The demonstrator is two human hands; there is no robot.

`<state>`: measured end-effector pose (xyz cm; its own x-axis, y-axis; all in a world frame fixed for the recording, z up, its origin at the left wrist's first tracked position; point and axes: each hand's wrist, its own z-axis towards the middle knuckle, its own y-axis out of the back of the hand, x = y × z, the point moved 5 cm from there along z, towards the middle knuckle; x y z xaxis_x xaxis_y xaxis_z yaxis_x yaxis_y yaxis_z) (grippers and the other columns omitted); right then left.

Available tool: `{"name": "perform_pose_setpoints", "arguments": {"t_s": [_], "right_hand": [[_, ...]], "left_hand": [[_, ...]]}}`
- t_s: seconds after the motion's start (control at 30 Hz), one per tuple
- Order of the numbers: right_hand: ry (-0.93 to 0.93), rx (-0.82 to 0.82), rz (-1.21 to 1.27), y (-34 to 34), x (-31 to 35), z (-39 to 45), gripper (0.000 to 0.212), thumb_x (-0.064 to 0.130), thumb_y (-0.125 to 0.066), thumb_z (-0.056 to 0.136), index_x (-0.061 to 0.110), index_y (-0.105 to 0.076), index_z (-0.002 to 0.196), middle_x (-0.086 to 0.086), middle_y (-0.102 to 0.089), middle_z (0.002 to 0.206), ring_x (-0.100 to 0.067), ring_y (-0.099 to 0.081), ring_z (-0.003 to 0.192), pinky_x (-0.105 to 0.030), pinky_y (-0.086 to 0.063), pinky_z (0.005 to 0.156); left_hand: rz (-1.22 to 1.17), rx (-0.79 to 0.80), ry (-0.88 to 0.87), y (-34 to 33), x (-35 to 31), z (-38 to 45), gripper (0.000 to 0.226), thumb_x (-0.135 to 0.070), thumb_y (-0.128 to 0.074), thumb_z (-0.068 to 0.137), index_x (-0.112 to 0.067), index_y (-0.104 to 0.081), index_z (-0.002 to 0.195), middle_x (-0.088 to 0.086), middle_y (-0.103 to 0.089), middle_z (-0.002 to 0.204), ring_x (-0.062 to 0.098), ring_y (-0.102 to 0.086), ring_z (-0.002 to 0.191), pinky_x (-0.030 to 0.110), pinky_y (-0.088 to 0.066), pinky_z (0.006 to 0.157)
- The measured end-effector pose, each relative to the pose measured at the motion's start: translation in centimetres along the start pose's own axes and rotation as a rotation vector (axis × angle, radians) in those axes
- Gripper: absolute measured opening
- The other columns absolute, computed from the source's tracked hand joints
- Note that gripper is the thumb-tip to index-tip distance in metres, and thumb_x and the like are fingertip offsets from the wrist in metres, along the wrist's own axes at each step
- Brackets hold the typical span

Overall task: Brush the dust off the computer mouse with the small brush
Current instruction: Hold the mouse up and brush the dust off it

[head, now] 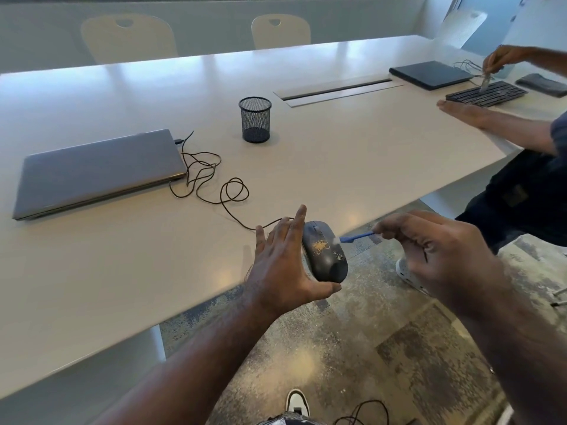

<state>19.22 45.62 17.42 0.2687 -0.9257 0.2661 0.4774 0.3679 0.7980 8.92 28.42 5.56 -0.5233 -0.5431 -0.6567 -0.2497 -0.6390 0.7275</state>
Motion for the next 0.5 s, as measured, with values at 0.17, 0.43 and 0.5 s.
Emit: {"name": "perform_pose_setpoints", "arguments": {"t_s": [0.17, 0.43, 0.5], "right_hand": [[0.009, 0.037, -0.019, -0.9, 0.6, 0.4, 0.030, -0.009, -0.068, 0.081, 0.011, -0.074, 0.103, -0.001, -0.074, 0.097, -0.019, -0.071, 0.077, -0.038, -0.060, 0.064], [-0.020, -0.002, -0.016, -0.2, -0.2, 0.8, 0.028, -0.008, -0.064, 0.082, 0.012, -0.074, 0.101, 0.001, -0.073, 0.095, -0.019, -0.070, 0.077, -0.039, -0.060, 0.068], [-0.014, -0.008, -0.016, -0.3, 0.1, 0.9, 0.028, -0.007, -0.063, 0.084, 0.010, -0.074, 0.102, -0.001, -0.074, 0.096, -0.021, -0.070, 0.079, -0.039, -0.060, 0.069]], "left_hand": [[-0.002, 0.003, -0.024, -0.1, -0.3, 0.1, 0.138, -0.079, -0.070, 0.054, -0.038, 0.015, 0.154, 0.000, -0.025, 0.161, 0.015, -0.011, 0.152, 0.050, 0.012, 0.122], [0.016, 0.020, -0.013, -0.2, 0.1, 0.1, 0.139, -0.078, -0.071, 0.054, -0.035, 0.013, 0.155, -0.001, -0.023, 0.161, 0.015, -0.011, 0.152, 0.053, 0.010, 0.122], [0.016, 0.020, -0.020, -0.2, 0.0, 0.1, 0.139, -0.077, -0.073, 0.055, -0.034, 0.012, 0.156, -0.001, -0.024, 0.161, 0.015, -0.012, 0.152, 0.053, 0.010, 0.122]]}}
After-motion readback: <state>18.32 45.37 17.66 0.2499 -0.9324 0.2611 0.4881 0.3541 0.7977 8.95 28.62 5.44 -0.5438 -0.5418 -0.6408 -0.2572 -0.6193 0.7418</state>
